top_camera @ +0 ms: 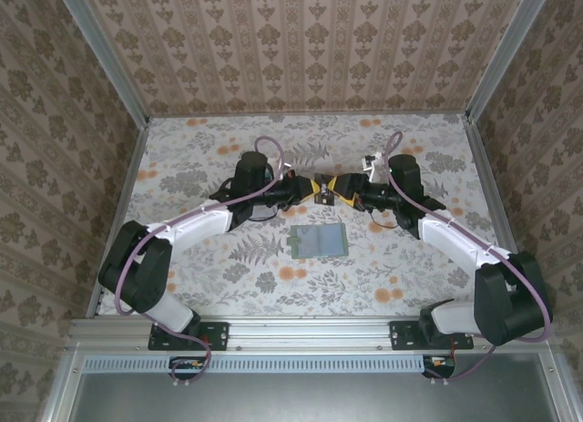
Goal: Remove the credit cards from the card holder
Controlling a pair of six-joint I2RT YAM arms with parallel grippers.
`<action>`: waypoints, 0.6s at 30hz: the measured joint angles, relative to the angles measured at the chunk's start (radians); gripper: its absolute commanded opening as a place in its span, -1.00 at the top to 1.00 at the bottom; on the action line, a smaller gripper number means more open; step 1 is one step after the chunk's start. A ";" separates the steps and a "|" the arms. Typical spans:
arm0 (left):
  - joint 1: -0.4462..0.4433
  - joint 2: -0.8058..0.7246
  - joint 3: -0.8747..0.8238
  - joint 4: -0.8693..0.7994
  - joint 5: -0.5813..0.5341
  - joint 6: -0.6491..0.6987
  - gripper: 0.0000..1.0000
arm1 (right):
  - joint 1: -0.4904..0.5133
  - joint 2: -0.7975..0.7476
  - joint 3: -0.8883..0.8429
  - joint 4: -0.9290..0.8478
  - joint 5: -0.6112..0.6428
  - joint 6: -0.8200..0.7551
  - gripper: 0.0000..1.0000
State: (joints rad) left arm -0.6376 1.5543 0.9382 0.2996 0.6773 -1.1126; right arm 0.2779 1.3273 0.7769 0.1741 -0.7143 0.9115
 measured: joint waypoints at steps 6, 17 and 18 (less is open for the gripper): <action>0.018 -0.029 0.090 -0.346 -0.064 0.253 1.00 | -0.017 -0.017 0.007 -0.092 0.011 -0.074 -0.99; 0.034 -0.110 0.214 -0.752 -0.357 0.906 1.00 | -0.019 -0.083 0.031 -0.231 0.056 -0.176 -0.99; 0.034 -0.110 0.213 -0.763 -0.372 0.962 1.00 | -0.019 -0.085 0.032 -0.237 0.057 -0.180 -0.99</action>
State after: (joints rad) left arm -0.6041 1.4441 1.1515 -0.4633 0.3050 -0.1505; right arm 0.2584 1.2423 0.8089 -0.0628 -0.6571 0.7311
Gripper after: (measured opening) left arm 0.044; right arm 0.995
